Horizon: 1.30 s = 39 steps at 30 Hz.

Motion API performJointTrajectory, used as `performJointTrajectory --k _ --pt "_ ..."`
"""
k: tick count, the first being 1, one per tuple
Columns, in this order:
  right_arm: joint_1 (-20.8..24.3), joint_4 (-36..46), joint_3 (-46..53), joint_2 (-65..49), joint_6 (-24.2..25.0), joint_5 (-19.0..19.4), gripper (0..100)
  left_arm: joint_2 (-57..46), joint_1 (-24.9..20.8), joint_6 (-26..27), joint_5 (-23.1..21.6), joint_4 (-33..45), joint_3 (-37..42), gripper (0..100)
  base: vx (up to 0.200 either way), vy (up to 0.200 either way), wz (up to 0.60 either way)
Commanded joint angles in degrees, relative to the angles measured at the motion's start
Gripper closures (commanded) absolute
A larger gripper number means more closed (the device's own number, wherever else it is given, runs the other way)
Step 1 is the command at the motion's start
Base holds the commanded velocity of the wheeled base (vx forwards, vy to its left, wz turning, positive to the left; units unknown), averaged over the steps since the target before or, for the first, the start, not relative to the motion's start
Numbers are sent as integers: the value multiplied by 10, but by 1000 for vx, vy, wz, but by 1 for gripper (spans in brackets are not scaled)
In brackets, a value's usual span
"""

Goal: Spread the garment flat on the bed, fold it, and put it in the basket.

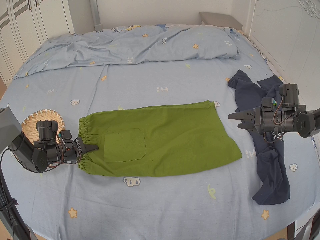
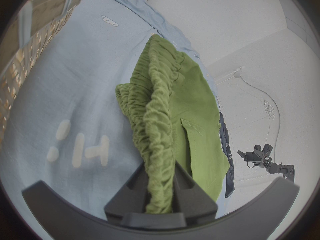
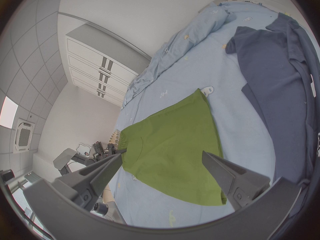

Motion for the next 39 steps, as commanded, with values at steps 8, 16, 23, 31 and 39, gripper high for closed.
performJointTrajectory --k 8,16,23,31,39 --pt "-26 176 -131 83 -83 -70 0 -42 8 -1 -9 10 6 100 0 0 0" --pt "-13 183 -156 140 -106 -53 0 -45 9 -6 -10 10 6 100 0 0 0" --pt "4 184 -157 169 -107 -52 0 -45 13 -6 -10 9 5 100 0 0 0" --pt "24 184 -155 188 -107 -40 0 -45 15 -6 -10 8 5 100 0 0 0" --pt "38 184 -151 192 -105 3 0 -45 15 -6 -10 7 5 100 0 0 0"
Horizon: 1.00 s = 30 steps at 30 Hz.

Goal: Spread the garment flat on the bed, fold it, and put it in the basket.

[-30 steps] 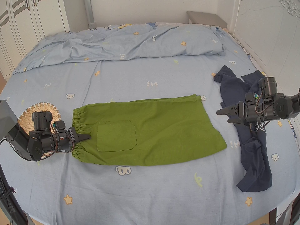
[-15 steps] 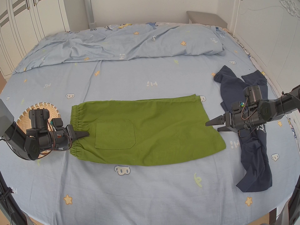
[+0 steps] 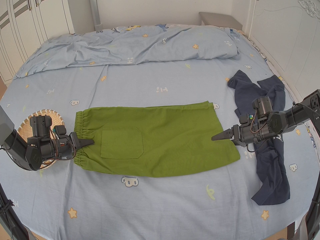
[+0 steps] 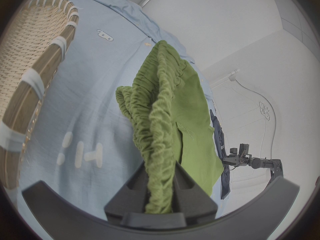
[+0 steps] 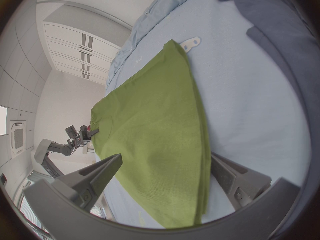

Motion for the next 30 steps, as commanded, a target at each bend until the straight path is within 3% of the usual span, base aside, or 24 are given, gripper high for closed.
performJointTrajectory --k 1,5,6,18,25,30 --pt "9 4 3 10 2 10 0 -2 0 0 0 -1 0 100 0 0 0" --pt "13 4 0 30 1 10 0 -6 0 0 0 0 1 100 0 0 0" --pt "10 4 -1 30 2 10 100 -7 0 0 0 0 0 100 0 0 0" --pt "-30 7 -23 32 6 28 100 -4 0 0 0 0 -1 100 0 0 0" --pt "-29 25 -27 22 7 35 100 0 0 0 0 5 -6 100 0 0 0" --pt "-22 67 -23 -38 7 35 100 -8 0 0 0 60 -26 100 0 0 0"
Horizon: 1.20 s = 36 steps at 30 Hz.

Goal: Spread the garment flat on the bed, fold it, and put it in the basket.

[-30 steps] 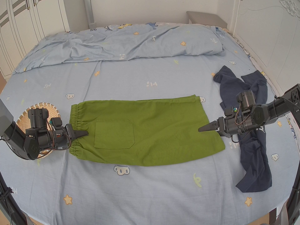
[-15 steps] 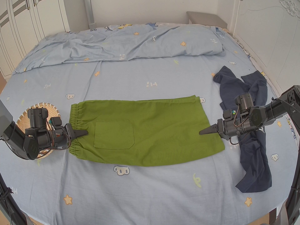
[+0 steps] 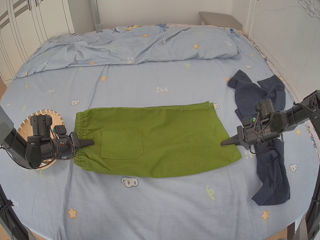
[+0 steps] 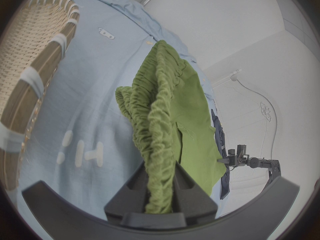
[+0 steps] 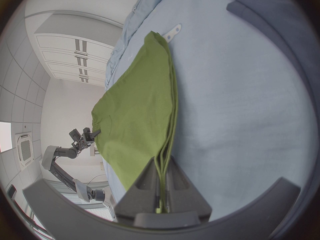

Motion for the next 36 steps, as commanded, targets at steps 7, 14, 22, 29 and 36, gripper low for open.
performJointTrajectory --k 7,14,22,29,36 --pt "15 92 24 -146 -5 1 100 -46 0 4 1 162 -56 100 0 0 0" --pt "14 96 98 -197 -7 1 100 -68 7 19 0 231 -45 100 0 0 0" --pt "18 85 219 -252 -20 0 100 -118 21 61 1 308 -11 100 0 0 0" --pt "36 5 396 -300 -37 0 100 -157 56 166 1 346 128 100 0 0 0" --pt "64 -120 527 -305 -31 0 100 -165 66 227 4 334 221 100 0 0 0"
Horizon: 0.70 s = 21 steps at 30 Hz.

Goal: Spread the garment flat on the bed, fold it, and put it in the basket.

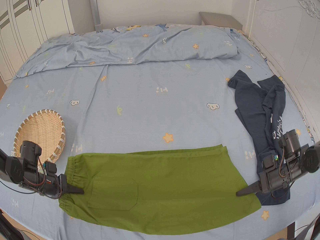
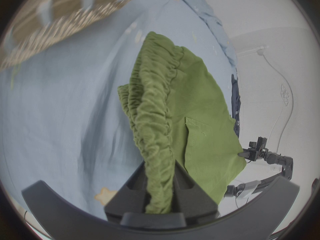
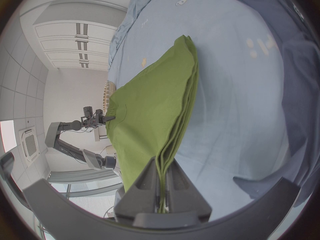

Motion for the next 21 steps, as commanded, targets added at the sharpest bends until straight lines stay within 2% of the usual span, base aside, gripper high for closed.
performJointTrajectory --k 1,4,11,12,17,21 --pt "29 -83 110 -26 1 0 100 -24 20 49 1 -4 87 100 0 0 0" --pt "31 -137 138 -17 2 0 100 -20 22 51 1 -23 99 100 0 0 0" --pt "34 -172 141 17 4 0 100 -4 21 52 6 -60 112 100 0 0 0" --pt "34 -172 141 17 4 0 0 -4 21 52 6 -60 112 100 0 0 0" --pt "33 -187 134 39 5 -1 0 -4 22 52 9 -62 111 100 0 0 0" --pt "25 -191 129 40 5 -2 0 -55 31 46 16 -52 104 100 0 0 0"
